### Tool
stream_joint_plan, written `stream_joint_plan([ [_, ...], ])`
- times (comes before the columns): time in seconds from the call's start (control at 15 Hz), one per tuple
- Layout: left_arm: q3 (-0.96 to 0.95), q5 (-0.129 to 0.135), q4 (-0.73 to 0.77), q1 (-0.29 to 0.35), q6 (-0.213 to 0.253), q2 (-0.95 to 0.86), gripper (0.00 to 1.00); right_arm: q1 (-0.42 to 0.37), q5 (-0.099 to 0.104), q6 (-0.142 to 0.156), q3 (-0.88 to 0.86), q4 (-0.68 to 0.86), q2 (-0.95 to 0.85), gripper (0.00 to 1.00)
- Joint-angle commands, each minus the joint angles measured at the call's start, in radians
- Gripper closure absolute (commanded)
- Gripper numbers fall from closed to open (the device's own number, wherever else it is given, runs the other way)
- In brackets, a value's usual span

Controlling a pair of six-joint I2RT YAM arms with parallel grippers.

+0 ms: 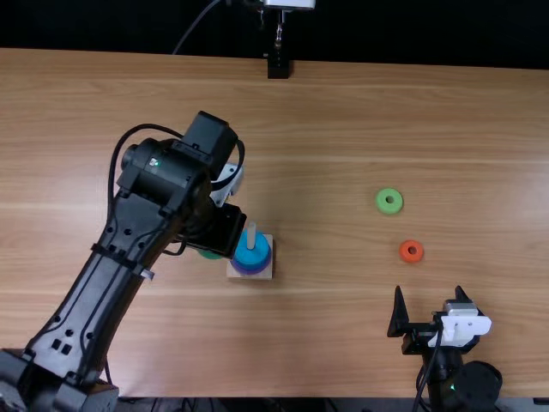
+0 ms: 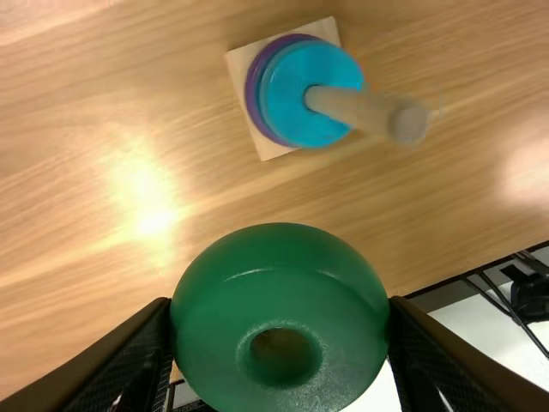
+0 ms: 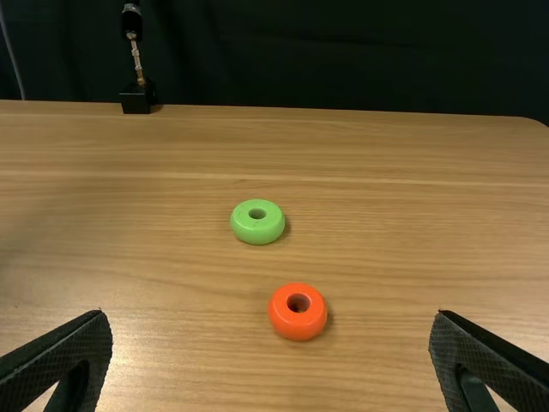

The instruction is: Build the Hanoi tower: stack the rings onto the peg from bottom to top in this color order: purple, dark blue, light blue, dark green, light green, yellow, orange.

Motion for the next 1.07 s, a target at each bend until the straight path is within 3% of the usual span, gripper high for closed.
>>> stream_joint_plan([
  [0.0, 0.059, 0.000, 0.003, -0.017, -0.008, 0.029, 0.96, -0.012, -0.015, 0.006, -0.068, -0.079, -0.025, 0.00],
  [1.0, 0.235, 0.002, 0.008, -0.084, -0.008, 0.180, 0.96, -0.012, -0.014, 0.006, -0.068, -0.079, -0.025, 0.00],
])
